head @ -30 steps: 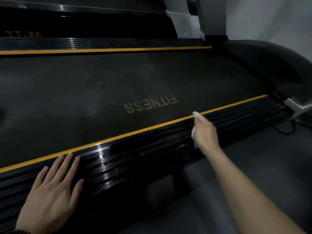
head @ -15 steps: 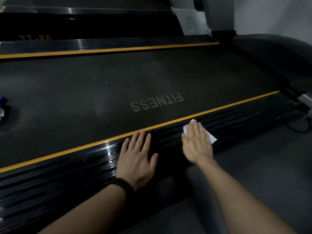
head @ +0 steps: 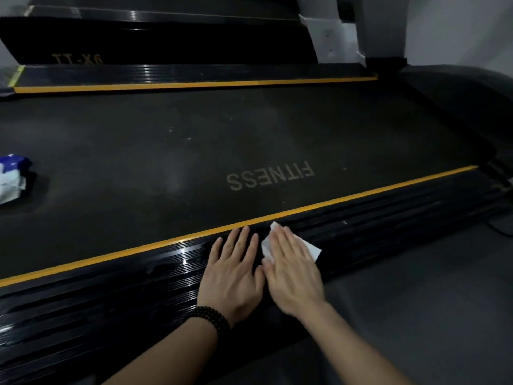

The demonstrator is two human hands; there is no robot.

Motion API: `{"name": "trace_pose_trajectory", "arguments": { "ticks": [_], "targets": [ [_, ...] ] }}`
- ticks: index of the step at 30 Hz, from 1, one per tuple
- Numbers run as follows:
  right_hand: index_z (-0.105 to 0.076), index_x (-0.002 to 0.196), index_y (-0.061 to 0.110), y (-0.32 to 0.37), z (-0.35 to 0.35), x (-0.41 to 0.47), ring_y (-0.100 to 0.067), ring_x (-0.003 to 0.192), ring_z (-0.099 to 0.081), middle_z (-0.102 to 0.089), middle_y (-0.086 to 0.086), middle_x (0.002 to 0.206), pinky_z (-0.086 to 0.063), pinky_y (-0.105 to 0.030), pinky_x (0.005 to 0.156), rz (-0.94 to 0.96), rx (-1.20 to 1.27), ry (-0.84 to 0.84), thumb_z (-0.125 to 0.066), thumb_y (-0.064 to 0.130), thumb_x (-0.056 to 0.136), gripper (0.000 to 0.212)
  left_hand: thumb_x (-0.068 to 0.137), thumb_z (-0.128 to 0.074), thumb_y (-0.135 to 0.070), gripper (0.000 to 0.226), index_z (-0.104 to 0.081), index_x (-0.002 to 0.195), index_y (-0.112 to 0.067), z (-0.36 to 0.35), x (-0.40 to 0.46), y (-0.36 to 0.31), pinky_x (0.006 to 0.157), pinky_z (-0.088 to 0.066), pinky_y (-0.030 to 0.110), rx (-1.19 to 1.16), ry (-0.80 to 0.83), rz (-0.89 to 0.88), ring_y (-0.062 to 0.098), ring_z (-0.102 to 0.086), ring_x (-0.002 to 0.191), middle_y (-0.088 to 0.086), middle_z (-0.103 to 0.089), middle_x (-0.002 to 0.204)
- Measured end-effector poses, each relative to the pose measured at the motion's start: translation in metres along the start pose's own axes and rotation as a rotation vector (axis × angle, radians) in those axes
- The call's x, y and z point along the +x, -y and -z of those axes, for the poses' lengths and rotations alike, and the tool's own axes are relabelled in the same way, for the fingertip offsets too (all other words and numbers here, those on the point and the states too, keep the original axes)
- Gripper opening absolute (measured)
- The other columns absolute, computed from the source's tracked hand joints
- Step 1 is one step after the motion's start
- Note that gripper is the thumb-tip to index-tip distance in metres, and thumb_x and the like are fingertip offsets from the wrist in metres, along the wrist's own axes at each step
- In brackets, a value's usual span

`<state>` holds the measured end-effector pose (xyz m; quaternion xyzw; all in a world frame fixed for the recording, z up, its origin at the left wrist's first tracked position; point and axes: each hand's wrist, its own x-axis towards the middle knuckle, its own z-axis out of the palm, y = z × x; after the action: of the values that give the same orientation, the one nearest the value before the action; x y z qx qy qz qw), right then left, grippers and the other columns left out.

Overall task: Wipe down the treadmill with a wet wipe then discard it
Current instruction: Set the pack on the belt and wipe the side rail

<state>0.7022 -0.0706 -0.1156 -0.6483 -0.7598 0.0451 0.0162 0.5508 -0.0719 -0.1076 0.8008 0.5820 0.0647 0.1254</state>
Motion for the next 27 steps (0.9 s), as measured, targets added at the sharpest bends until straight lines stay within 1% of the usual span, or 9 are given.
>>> {"name": "trace_pose_trajectory", "arguments": {
  "ticks": [3, 5, 7, 10, 13, 16, 18, 21, 27],
  "targets": [
    [-0.007, 0.157, 0.01, -0.042, 0.01, 0.002, -0.014, 0.152, 0.003, 0.003, 0.001, 0.164, 0.004, -0.03, 0.121, -0.038, 0.006, 0.021, -0.004, 0.052, 0.094, 0.075, 0.095, -0.014, -0.054, 0.068, -0.009, 0.155, -0.022, -0.001, 0.0, 0.0, 0.121, -0.001, 0.044, 0.013, -0.025, 0.002, 0.015, 0.011, 0.148, -0.001, 0.002, 0.163],
    [-0.002, 0.157, 0.011, -0.089, 0.014, 0.008, -0.013, 0.152, 0.008, 0.008, 0.002, 0.164, 0.008, -0.029, 0.121, -0.122, -0.021, 0.026, 0.002, 0.055, 0.09, 0.08, 0.095, -0.012, -0.055, 0.068, -0.004, 0.155, -0.024, -0.001, 0.001, -0.001, 0.121, 0.0, 0.043, 0.031, -0.032, 0.0, 0.014, 0.014, 0.148, -0.002, 0.006, 0.162],
    [-0.001, 0.157, 0.01, -0.14, 0.02, 0.015, -0.015, 0.152, 0.008, 0.008, 0.0, 0.166, 0.008, -0.03, 0.121, -0.227, -0.04, 0.046, -0.001, 0.055, 0.093, 0.079, 0.095, -0.01, -0.055, 0.067, 0.0, 0.154, -0.025, -0.002, 0.001, -0.002, 0.121, 0.002, 0.042, 0.032, -0.037, -0.004, 0.013, 0.017, 0.147, -0.004, 0.01, 0.161],
    [0.002, 0.157, 0.008, -0.183, 0.025, 0.022, -0.018, 0.152, 0.008, 0.007, -0.005, 0.167, 0.003, -0.035, 0.123, -0.365, -0.046, 0.091, -0.01, 0.053, 0.098, 0.075, 0.095, -0.014, -0.056, 0.067, -0.008, 0.154, -0.025, -0.004, 0.002, -0.002, 0.121, -0.001, 0.042, 0.024, -0.062, 0.004, 0.013, 0.01, 0.148, -0.003, 0.001, 0.162],
    [0.0, 0.157, 0.006, -0.16, 0.018, 0.022, -0.02, 0.153, 0.004, 0.005, -0.007, 0.166, 0.002, -0.035, 0.123, -0.332, -0.011, 0.042, -0.012, 0.055, 0.097, 0.078, 0.095, -0.013, -0.057, 0.067, -0.008, 0.154, -0.026, -0.006, 0.002, -0.002, 0.121, -0.003, 0.042, 0.04, -0.056, 0.009, 0.013, 0.008, 0.148, -0.004, 0.001, 0.161],
    [-0.01, 0.157, 0.005, -0.102, 0.01, 0.012, -0.02, 0.153, -0.004, -0.004, -0.007, 0.166, 0.0, -0.034, 0.122, -0.133, 0.039, 0.012, -0.01, 0.057, 0.091, 0.084, 0.095, -0.014, -0.057, 0.068, -0.015, 0.154, -0.023, -0.007, 0.003, -0.002, 0.12, -0.008, 0.043, 0.078, -0.048, 0.01, 0.015, 0.0, 0.149, -0.002, -0.007, 0.161],
    [-0.019, 0.155, 0.005, -0.07, 0.009, 0.005, -0.021, 0.152, -0.01, -0.011, -0.007, 0.165, -0.003, -0.036, 0.12, 0.009, 0.065, -0.02, -0.017, 0.053, 0.093, 0.079, 0.095, -0.017, -0.057, 0.068, -0.023, 0.153, -0.021, -0.008, 0.004, -0.002, 0.119, -0.01, 0.042, 0.098, -0.037, 0.013, 0.017, -0.007, 0.149, 0.0, -0.015, 0.16],
    [-0.013, 0.157, 0.01, -0.059, 0.014, 0.0, -0.014, 0.152, 0.0, -0.003, -0.001, 0.166, 0.003, -0.033, 0.122, 0.123, 0.084, 0.016, -0.015, 0.053, 0.096, 0.075, 0.096, -0.016, -0.058, 0.067, -0.022, 0.152, -0.022, -0.011, 0.006, 0.001, 0.118, -0.009, 0.042, 0.114, -0.029, 0.011, 0.017, -0.007, 0.149, 0.0, -0.016, 0.16],
    [0.001, 0.157, 0.01, -0.168, 0.021, 0.025, -0.014, 0.152, 0.006, 0.007, 0.0, 0.166, 0.006, -0.03, 0.122, -0.219, 0.009, 0.03, 0.004, 0.062, 0.084, 0.09, 0.096, -0.011, -0.06, 0.068, -0.014, 0.153, -0.024, -0.012, 0.006, 0.002, 0.119, -0.005, 0.041, 0.114, -0.046, 0.001, 0.014, 0.001, 0.149, -0.002, -0.009, 0.161]
  ]
}}
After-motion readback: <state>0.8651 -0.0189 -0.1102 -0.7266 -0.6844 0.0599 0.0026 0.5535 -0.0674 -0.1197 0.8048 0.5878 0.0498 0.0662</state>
